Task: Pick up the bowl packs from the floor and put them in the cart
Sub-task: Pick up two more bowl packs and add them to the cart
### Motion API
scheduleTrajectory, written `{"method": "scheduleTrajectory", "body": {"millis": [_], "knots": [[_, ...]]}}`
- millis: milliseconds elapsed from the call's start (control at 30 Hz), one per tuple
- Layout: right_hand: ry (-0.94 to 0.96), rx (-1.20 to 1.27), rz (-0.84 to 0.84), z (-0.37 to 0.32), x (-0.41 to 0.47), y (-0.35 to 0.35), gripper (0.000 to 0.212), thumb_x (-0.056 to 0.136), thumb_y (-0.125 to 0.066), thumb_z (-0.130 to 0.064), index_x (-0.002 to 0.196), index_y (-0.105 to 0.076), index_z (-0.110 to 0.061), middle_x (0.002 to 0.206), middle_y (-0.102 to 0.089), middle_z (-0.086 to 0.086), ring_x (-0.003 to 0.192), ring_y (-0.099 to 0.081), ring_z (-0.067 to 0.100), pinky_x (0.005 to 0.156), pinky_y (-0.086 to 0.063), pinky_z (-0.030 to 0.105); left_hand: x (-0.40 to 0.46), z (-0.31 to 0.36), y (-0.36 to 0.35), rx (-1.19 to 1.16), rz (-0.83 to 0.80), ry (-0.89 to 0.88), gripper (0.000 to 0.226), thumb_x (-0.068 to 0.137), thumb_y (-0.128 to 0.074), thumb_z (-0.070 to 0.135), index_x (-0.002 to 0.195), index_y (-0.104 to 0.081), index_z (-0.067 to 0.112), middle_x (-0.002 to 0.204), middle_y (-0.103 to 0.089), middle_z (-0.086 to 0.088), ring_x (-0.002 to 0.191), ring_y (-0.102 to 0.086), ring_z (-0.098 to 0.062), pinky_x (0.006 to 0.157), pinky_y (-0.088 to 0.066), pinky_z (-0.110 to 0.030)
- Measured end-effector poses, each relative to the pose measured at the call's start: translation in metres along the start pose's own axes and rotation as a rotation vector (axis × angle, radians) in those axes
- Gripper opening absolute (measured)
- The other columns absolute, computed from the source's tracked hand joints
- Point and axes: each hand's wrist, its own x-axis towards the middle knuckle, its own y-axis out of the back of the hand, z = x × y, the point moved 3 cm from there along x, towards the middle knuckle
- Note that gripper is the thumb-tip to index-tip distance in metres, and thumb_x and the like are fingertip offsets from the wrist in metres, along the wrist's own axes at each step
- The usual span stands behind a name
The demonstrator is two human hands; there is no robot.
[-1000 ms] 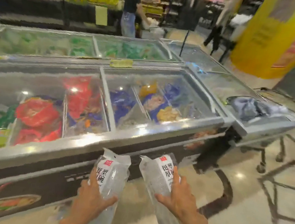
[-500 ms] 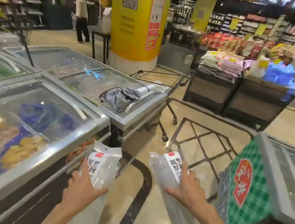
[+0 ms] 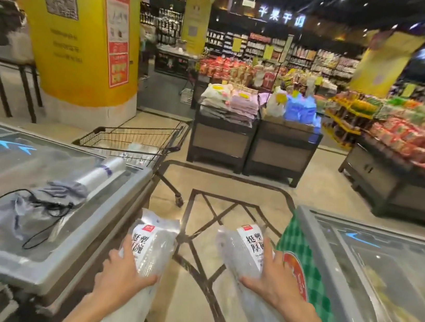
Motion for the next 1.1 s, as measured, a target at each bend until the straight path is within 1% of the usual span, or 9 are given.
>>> {"method": "scheduleTrajectory", "body": {"millis": [100,300,367,433,500,567,733,900,1100], "knots": [[-0.064,-0.019,0.007,0.006,0.077,0.029,0.133,0.077,-0.075,-0.067,0.162,0.019,-0.027,0.157,-0.027,0.019,0.141,-0.037,0.041,0.110,-0.039,0.048,0.084,0.049,0.002,0.023,-0.029,-0.044,0.144,0.058,-0.072,0.082,0.156,0.019,0.030,0.150,-0.033,-0.020,0.131,-0.048,-0.038,0.102,-0.045,-0.054],[-0.164,0.024,0.053,0.020,0.233,0.053,0.130,0.073,-0.071,-0.073,0.162,0.012,-0.029,0.157,-0.028,0.015,0.142,-0.035,0.042,0.108,-0.043,0.055,0.231,0.145,-0.005,0.048,-0.067,-0.127,0.142,0.059,-0.073,0.080,0.157,0.017,0.030,0.148,-0.036,-0.021,0.131,-0.047,-0.039,0.102,-0.046,-0.056],[-0.179,0.036,0.052,0.025,0.290,0.055,0.130,0.071,-0.069,-0.076,0.162,0.011,-0.029,0.157,-0.028,0.016,0.143,-0.034,0.043,0.109,-0.043,0.056,0.281,0.174,-0.012,0.028,-0.066,-0.162,0.140,0.062,-0.076,0.075,0.156,0.018,0.034,0.144,-0.040,-0.022,0.130,-0.049,-0.041,0.102,-0.045,-0.056],[-0.170,0.044,0.056,0.028,0.350,0.056,0.130,0.071,-0.068,-0.078,0.162,0.011,-0.029,0.157,-0.028,0.015,0.141,-0.037,0.041,0.108,-0.044,0.054,0.334,0.205,-0.018,0.022,-0.061,-0.193,0.138,0.065,-0.079,0.070,0.155,0.019,0.034,0.144,-0.043,-0.022,0.130,-0.050,-0.040,0.101,-0.046,-0.054],[-0.166,0.047,0.060,0.034,0.413,0.060,0.130,0.073,-0.068,-0.078,0.162,0.014,-0.029,0.154,-0.029,0.012,0.138,-0.038,0.037,0.105,-0.044,0.051,0.392,0.236,-0.028,0.041,-0.068,-0.217,0.137,0.069,-0.079,0.067,0.157,0.019,0.028,0.148,-0.043,-0.020,0.130,-0.051,-0.038,0.101,-0.047,-0.047],[-0.168,0.045,0.058,0.043,0.480,0.068,0.131,0.073,-0.067,-0.079,0.162,0.016,-0.029,0.151,-0.031,0.011,0.135,-0.040,0.036,0.103,-0.045,0.051,0.455,0.265,-0.041,0.058,-0.069,-0.210,0.139,0.068,-0.078,0.070,0.158,0.019,0.027,0.151,-0.040,-0.019,0.131,-0.050,-0.038,0.102,-0.048,-0.045],[-0.180,0.032,0.060,0.053,0.645,0.105,0.133,0.070,-0.070,-0.080,0.162,0.013,-0.031,0.152,-0.034,0.011,0.135,-0.041,0.035,0.103,-0.048,0.052,0.611,0.342,-0.053,0.081,-0.069,-0.172,0.144,0.061,-0.074,0.081,0.157,0.020,0.029,0.155,-0.029,-0.023,0.133,-0.048,-0.040,0.103,-0.049,-0.054],[-0.175,0.025,0.072,0.039,0.789,0.140,0.131,0.071,-0.075,-0.076,0.162,0.009,-0.033,0.153,-0.034,0.012,0.136,-0.042,0.035,0.105,-0.047,0.052,0.742,0.408,-0.044,0.075,-0.062,-0.164,0.145,0.058,-0.075,0.081,0.158,0.017,0.031,0.145,-0.036,-0.018,0.125,-0.052,-0.037,0.100,-0.050,-0.054],[-0.125,0.062,0.094,0.012,0.971,0.143,0.129,0.068,-0.077,-0.076,0.160,0.004,-0.036,0.147,-0.040,0.010,0.129,-0.048,0.031,0.101,-0.052,0.053,0.914,0.463,-0.047,0.055,-0.037,-0.140,0.139,0.058,-0.070,0.085,0.158,0.008,0.030,0.145,-0.036,-0.018,0.131,-0.047,-0.040,0.103,-0.046,-0.055]]}}
